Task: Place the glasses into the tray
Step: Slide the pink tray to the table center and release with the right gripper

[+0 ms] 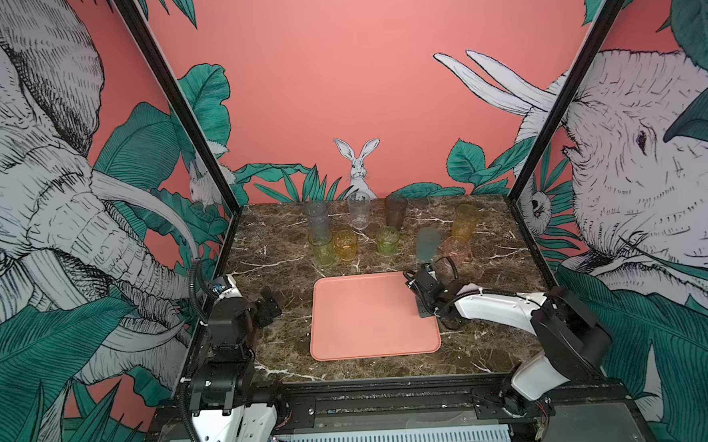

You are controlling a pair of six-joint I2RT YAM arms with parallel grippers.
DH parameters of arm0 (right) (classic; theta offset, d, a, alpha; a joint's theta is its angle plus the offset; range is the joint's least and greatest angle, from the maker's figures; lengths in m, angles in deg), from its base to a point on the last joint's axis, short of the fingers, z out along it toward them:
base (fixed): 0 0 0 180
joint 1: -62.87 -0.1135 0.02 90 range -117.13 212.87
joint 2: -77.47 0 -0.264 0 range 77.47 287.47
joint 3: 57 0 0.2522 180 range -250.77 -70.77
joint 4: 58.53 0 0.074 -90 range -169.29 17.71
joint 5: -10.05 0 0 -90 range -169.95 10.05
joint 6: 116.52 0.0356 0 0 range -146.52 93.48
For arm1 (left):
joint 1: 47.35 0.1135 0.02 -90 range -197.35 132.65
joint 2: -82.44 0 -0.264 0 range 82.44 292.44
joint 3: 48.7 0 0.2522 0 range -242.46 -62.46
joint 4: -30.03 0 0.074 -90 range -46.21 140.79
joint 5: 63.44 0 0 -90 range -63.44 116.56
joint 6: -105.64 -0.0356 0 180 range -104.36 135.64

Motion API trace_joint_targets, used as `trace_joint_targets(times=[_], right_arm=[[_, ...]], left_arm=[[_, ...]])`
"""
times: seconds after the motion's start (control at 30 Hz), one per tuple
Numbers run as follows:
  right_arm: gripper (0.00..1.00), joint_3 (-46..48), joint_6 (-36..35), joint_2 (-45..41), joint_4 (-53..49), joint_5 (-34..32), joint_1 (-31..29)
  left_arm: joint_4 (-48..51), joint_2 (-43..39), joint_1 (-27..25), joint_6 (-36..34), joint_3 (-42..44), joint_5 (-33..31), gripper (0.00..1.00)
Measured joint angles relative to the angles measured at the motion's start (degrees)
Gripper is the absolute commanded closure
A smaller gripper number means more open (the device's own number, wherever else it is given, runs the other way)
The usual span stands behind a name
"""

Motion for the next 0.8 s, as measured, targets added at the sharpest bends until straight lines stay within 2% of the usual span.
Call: trace_joint_targets(times=[0.43,0.8], right_arm=[[1.00,3.3,-3.4,-1.9,0.5,4.4,5.5],[1.00,4.2,-3.4,-2.7,1.5,4.7,7.6]], left_arm=[[0.0,0.0,0.0,0.2,0.0,0.0,0.00],[0.0,0.0,0.0,0.2,0.0,0.0,0.01]])
